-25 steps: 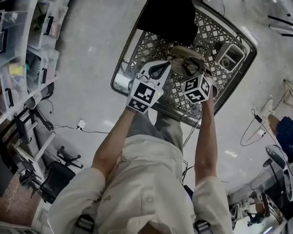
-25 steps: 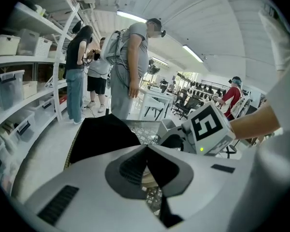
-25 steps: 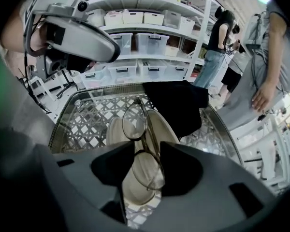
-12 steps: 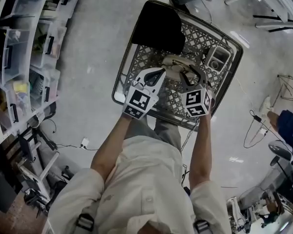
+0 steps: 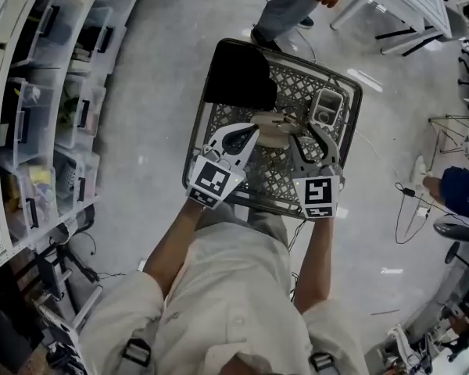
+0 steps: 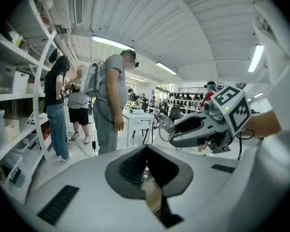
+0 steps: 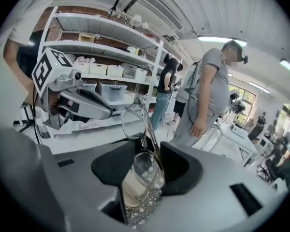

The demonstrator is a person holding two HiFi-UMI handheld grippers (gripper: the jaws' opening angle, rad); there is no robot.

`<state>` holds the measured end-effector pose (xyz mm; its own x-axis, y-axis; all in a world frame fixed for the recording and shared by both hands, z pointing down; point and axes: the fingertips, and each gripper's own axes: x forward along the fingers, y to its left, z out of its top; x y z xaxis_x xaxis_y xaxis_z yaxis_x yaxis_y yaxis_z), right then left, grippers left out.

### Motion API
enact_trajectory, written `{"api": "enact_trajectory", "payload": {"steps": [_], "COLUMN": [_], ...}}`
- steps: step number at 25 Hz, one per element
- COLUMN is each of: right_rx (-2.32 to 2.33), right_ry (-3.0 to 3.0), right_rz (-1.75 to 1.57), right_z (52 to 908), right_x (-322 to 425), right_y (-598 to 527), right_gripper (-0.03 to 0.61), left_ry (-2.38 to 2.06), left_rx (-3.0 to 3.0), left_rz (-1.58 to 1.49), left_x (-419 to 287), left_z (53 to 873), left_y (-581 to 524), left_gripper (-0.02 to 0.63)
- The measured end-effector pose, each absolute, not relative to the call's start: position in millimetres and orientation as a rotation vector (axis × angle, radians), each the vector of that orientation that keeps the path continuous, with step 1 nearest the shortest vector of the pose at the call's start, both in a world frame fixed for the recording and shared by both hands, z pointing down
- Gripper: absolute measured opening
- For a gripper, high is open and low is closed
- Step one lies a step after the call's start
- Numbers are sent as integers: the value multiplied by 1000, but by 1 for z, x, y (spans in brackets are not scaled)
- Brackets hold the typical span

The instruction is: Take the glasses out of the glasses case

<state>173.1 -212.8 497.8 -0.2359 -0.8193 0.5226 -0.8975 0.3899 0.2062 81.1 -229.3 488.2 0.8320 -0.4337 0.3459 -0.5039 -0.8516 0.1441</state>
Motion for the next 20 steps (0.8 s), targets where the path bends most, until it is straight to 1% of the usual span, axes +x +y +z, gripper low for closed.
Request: {"api": "enact_trajectory", "payload": {"steps": [7,13,20], "right_rx": [1693,1874,1984], "right_ry": [-2136,-2162,-2136], "right_rz": [83,46,57], "right_z": [419,370,356], "right_x": [176,179,186], "right_y": [-193,-169,-141], "right_gripper": [170,169,167], "left_ry": [-672,-575,-466], "left_rx": [2895,2963,3028], "left_rz": [340,273,225], "left_x": [82,90,99], "left_z": [428,392,368], "left_y": [-229,-211,-193], "left_gripper": [11,11,11]}}
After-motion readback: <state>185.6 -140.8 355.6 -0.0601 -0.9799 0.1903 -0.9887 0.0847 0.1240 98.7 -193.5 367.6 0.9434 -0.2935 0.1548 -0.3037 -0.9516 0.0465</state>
